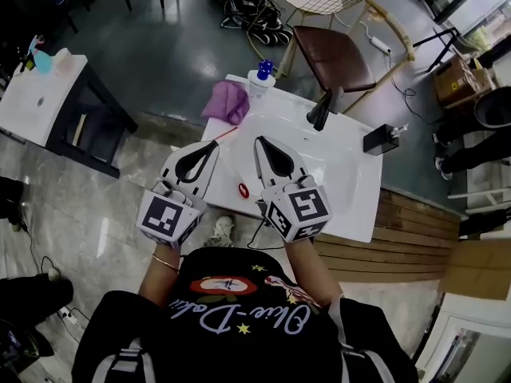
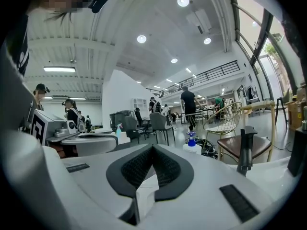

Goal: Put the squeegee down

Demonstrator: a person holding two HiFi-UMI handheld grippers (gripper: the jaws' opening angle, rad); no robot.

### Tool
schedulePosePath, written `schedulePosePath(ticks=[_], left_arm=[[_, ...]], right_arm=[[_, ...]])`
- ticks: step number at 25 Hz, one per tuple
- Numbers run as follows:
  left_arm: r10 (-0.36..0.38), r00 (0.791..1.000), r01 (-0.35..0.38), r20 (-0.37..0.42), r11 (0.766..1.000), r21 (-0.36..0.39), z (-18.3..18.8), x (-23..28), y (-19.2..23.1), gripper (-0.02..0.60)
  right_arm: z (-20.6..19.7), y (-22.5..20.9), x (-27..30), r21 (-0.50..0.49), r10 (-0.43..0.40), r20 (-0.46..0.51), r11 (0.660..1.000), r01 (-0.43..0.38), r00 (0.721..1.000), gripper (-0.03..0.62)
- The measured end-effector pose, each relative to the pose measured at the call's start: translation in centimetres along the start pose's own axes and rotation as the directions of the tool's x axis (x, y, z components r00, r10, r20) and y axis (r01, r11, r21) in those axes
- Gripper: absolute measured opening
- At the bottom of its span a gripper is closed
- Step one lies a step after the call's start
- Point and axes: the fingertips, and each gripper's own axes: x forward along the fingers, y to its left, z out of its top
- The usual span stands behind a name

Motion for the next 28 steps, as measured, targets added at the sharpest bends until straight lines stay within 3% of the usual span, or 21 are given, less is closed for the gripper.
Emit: schedulePosePath(ticks=[28], left_arm=[[-0.01, 1.0, 0.01, 0.007, 0.999, 0.041, 1.3, -1.8, -3.9, -0.005]], right_arm=[[1.1, 1.4, -4.1, -0.027, 0.031, 0.036, 0.999, -0.03, 0.999, 0.018]])
